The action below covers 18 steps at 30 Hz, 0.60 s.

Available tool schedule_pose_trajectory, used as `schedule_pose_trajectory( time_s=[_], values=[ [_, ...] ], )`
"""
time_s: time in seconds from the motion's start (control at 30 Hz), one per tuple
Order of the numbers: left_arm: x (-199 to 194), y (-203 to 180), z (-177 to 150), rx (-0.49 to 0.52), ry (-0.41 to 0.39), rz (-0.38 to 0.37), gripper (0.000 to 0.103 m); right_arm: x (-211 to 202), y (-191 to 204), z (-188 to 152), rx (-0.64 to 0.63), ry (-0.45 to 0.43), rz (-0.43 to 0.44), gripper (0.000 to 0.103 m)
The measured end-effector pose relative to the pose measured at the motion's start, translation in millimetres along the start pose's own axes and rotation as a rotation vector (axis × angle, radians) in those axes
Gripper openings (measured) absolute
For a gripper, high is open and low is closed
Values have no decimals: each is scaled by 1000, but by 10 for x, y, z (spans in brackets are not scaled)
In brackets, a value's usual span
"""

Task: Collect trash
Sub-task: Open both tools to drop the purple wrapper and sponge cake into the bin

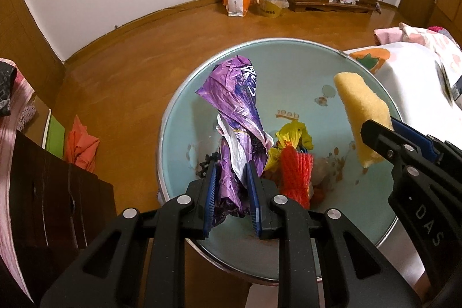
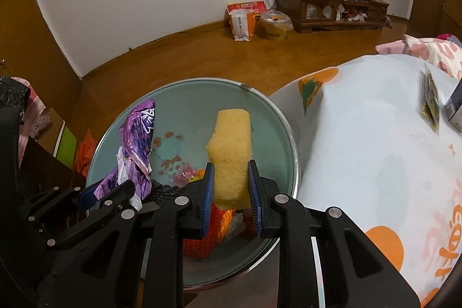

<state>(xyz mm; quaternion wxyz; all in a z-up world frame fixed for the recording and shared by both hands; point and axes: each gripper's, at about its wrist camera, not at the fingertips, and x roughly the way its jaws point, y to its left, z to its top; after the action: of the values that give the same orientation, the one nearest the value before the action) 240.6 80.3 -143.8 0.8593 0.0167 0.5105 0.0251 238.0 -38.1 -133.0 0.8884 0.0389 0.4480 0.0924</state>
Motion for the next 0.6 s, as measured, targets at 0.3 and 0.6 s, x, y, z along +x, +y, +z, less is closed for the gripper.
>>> schedule_pose_trajectory(
  time_s=[0.3, 0.6],
  values=[
    [72, 26, -12, -1, 21, 0, 22, 86, 20, 19, 6, 30, 17, 25],
    [-59, 52, -20, -26, 7, 7, 64, -200, -126, 89, 56, -42, 25, 59]
  ],
)
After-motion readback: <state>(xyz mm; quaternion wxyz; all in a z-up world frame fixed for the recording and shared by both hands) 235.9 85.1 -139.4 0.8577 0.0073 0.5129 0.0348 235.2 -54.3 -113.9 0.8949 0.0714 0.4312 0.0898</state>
